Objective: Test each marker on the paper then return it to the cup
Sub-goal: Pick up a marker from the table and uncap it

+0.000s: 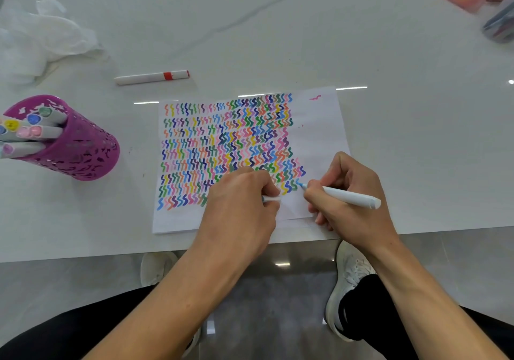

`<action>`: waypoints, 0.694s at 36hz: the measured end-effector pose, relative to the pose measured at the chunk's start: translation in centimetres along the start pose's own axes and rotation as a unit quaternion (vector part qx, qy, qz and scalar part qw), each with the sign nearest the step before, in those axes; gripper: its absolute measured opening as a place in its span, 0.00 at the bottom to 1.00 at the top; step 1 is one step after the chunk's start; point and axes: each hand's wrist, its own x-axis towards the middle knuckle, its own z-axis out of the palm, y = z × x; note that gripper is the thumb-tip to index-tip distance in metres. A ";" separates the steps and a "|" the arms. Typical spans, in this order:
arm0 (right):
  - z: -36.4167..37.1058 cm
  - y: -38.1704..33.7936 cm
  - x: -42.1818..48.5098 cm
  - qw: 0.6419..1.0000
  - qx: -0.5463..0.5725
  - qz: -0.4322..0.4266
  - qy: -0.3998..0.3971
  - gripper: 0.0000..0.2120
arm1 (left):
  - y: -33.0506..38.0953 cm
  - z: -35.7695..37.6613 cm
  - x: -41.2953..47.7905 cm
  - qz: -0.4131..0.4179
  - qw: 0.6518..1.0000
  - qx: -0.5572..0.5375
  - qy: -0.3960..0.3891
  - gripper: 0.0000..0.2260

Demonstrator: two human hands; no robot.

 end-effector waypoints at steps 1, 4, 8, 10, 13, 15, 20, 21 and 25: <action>0.0 0.0 0.0 1.000 -0.003 -0.001 0.000 0.14 | 0.0 0.0 0.0 0.000 1.000 0.001 0.001 0.03; 0.0 0.0 0.0 1.000 -0.007 -0.005 -0.001 0.15 | 0.1 0.0 0.0 -0.002 1.000 0.000 0.000 0.04; -0.1 0.1 0.1 1.000 -0.026 -0.007 -0.009 0.12 | 0.1 -0.1 0.0 -0.003 1.000 -0.003 0.001 0.04; 0.0 0.3 0.1 0.999 -0.030 -0.010 -0.015 0.13 | 0.1 -0.1 -0.1 -0.003 1.000 -0.003 0.003 0.04; 0.1 0.3 0.0 0.999 -0.024 -0.016 -0.028 0.13 | 0.0 -0.1 -0.1 -0.004 1.000 -0.002 0.004 0.03; 0.0 0.3 0.0 0.999 0.002 -0.020 -0.027 0.13 | 0.0 -0.1 -0.1 -0.003 1.000 -0.003 0.005 0.03; -0.5 -0.5 -0.2 0.993 0.116 -0.017 -0.015 0.12 | 0.0 -0.2 -0.2 0.001 1.000 -0.004 0.000 0.04; -0.5 -0.7 -0.2 0.991 0.128 -0.021 -0.014 0.11 | -0.1 -0.3 -0.2 0.001 1.000 -0.005 -0.001 0.03; -0.5 -1.5 -0.6 0.990 0.134 -0.051 -0.018 0.07 | -0.3 -0.5 -0.4 0.003 1.000 -0.026 0.008 0.02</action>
